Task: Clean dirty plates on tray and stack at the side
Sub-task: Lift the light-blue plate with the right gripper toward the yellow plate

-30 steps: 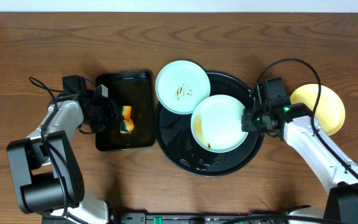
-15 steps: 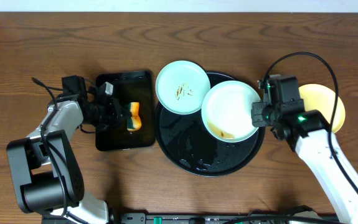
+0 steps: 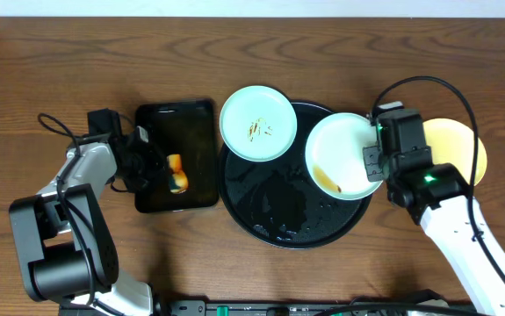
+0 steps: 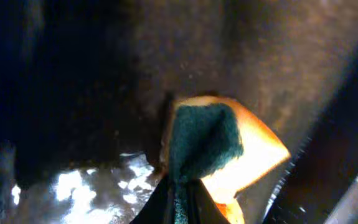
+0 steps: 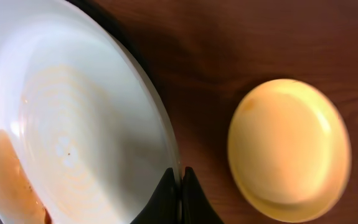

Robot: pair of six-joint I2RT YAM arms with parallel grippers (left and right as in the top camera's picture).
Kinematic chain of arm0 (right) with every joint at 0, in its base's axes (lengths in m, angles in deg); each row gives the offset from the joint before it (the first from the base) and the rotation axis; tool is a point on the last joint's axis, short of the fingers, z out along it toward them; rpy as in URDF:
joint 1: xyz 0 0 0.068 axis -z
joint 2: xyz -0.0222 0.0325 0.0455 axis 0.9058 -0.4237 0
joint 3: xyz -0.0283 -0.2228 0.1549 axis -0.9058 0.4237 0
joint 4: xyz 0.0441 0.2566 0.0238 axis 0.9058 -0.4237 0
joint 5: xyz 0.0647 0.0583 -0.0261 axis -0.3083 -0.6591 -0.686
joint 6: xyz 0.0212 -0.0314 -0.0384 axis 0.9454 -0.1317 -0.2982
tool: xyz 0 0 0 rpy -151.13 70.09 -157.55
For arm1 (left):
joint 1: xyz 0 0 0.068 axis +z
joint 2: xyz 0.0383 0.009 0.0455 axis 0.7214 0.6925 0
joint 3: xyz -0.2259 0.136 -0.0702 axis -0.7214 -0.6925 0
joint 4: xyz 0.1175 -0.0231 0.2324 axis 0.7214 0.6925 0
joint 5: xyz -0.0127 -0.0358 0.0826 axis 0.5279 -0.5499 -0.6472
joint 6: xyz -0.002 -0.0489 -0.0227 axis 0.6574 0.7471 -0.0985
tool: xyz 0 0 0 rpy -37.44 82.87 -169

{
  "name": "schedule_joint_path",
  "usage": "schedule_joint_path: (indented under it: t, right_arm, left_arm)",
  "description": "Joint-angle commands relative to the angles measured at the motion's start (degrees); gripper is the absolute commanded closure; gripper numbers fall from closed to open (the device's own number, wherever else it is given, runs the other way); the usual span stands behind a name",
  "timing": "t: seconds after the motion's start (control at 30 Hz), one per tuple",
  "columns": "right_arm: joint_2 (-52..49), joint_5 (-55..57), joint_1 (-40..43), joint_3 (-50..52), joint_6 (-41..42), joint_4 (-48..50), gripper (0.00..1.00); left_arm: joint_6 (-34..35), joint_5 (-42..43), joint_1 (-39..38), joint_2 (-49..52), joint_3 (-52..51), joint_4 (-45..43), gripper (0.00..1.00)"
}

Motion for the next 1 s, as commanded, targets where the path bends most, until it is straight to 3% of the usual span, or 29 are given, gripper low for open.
schedule_joint_path:
  t: [0.0,0.4,0.97]
  right_arm:
    - [0.7,9.9,-3.8,-1.3,-1.8,0.4,0.99]
    - [0.7,30.9,-15.8,-1.3,-1.7,1.8,0.99]
    - [0.7,38.0,-18.4,-1.3,-1.8,3.7,0.99]
  left_arm:
    - [-4.6,6.0,-0.1,0.6,-0.4,-1.3,0.92]
    - [-1.9,3.2,-0.1,0.6,-0.4,-1.3,0.92]
    - [-1.9,3.2,-0.1,0.6,-0.4,-1.3,0.92]
